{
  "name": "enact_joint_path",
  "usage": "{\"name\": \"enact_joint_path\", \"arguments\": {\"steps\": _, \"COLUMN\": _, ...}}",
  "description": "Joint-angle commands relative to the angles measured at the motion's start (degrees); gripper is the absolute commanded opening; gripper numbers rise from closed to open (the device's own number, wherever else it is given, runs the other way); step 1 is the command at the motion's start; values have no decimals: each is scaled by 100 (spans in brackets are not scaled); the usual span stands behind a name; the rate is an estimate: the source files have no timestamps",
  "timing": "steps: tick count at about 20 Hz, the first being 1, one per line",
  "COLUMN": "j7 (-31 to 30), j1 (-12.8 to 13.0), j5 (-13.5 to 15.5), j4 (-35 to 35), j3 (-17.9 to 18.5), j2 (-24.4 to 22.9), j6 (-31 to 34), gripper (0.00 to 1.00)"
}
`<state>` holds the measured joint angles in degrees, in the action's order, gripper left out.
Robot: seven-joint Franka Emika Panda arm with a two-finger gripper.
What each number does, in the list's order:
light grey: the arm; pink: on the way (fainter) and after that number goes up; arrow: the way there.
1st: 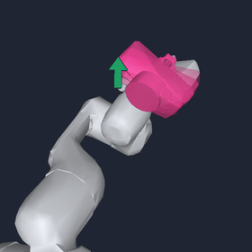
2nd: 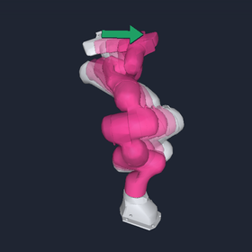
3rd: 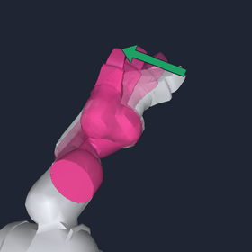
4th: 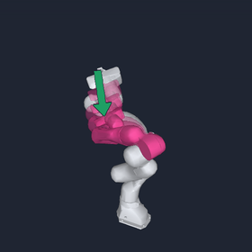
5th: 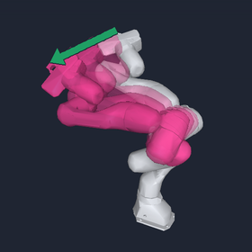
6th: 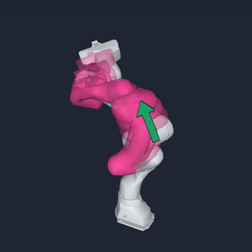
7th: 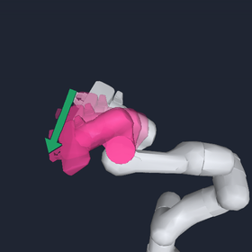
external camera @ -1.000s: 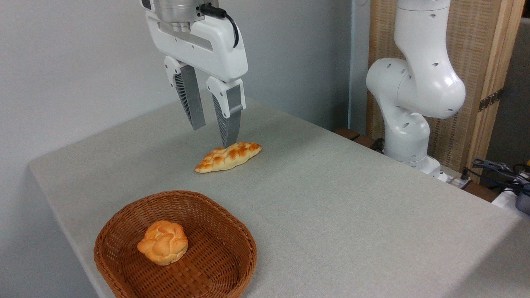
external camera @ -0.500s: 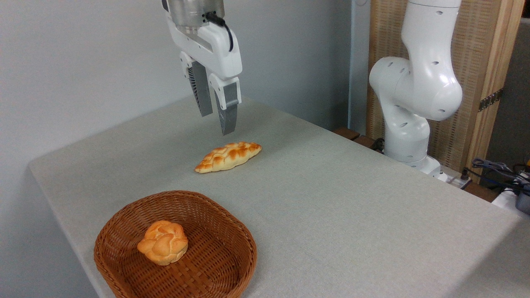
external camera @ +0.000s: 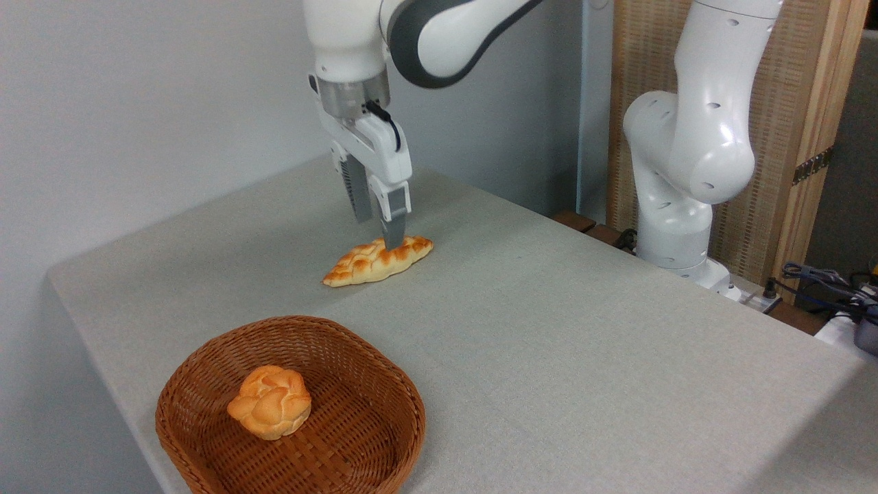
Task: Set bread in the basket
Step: 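Close the gripper around the middle of the braided bread roll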
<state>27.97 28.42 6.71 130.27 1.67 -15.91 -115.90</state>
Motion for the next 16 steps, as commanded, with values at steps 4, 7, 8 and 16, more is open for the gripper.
{"name": "enact_joint_path", "arguments": {"steps": 4, "j7": -37, "j1": 339, "j5": -39, "j4": 702, "j3": 36, "j2": -53, "j6": -793, "gripper": 100}}
{"name": "enact_joint_path", "arguments": {"steps": 7, "j7": -72, "j1": 471, "j5": -47, "j4": 947, "j3": 36, "j2": 26, "j6": -1293, "gripper": 100}}
{"name": "enact_joint_path", "arguments": {"steps": 8, "j7": -81, "j1": 471, "j5": -39, "j4": 1009, "j3": 36, "j2": 35, "j6": -1451, "gripper": 100}}
{"name": "enact_joint_path", "arguments": {"steps": 16, "j7": -37, "j1": 463, "j5": -12, "j4": 1027, "j3": 36, "j2": 97, "j6": -1576, "gripper": 25}}
